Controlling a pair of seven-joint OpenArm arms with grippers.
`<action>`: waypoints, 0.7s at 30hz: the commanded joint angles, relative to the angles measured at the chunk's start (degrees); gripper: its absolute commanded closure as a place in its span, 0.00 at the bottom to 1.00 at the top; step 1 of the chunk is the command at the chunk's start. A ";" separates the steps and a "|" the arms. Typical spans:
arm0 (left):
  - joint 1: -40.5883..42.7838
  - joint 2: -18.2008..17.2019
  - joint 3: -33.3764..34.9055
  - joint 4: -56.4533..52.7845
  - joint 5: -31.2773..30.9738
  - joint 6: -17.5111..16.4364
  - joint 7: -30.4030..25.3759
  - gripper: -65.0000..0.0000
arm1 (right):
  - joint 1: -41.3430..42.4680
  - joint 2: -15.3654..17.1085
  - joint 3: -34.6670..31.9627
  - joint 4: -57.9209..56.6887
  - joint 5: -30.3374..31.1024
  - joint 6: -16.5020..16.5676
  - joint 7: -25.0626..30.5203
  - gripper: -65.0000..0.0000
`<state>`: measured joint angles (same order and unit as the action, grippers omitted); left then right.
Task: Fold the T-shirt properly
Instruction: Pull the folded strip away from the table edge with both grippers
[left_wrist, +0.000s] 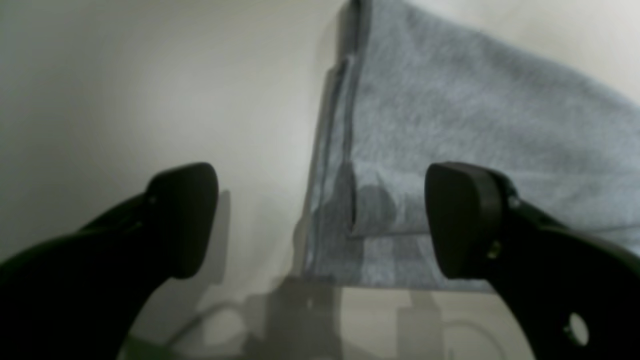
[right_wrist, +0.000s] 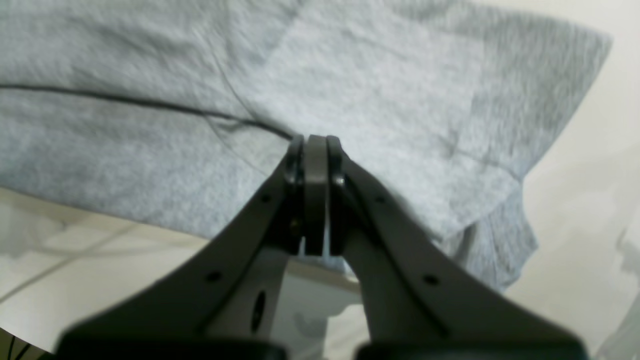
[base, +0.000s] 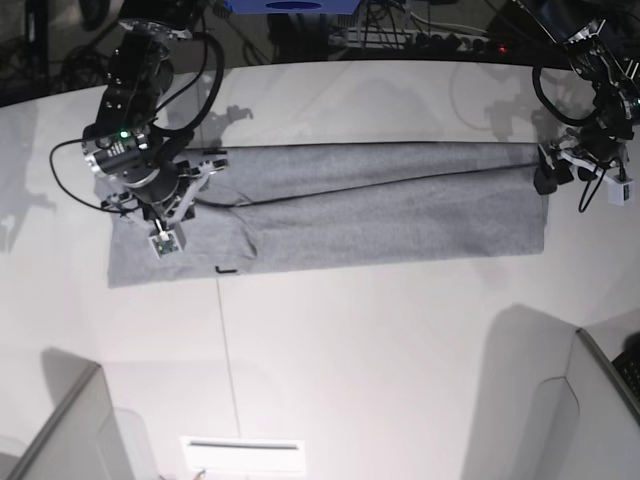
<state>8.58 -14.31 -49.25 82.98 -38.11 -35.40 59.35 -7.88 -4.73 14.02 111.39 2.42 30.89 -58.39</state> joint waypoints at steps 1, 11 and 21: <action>-0.80 -0.95 0.95 0.67 -1.06 -0.34 -1.02 0.07 | 0.63 0.03 0.00 1.00 0.44 -0.08 1.20 1.00; -3.44 -1.12 5.08 -8.39 -0.53 -0.34 -2.17 0.08 | -0.52 0.03 0.26 1.27 0.44 -0.08 1.38 1.00; -3.35 -1.12 4.99 -9.53 -0.53 -0.34 -2.17 0.91 | -2.01 -0.06 0.62 1.35 0.44 -0.08 1.47 1.00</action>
<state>5.10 -14.70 -44.05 73.06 -39.18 -36.03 56.31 -10.26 -4.89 14.63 111.55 2.50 30.87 -58.08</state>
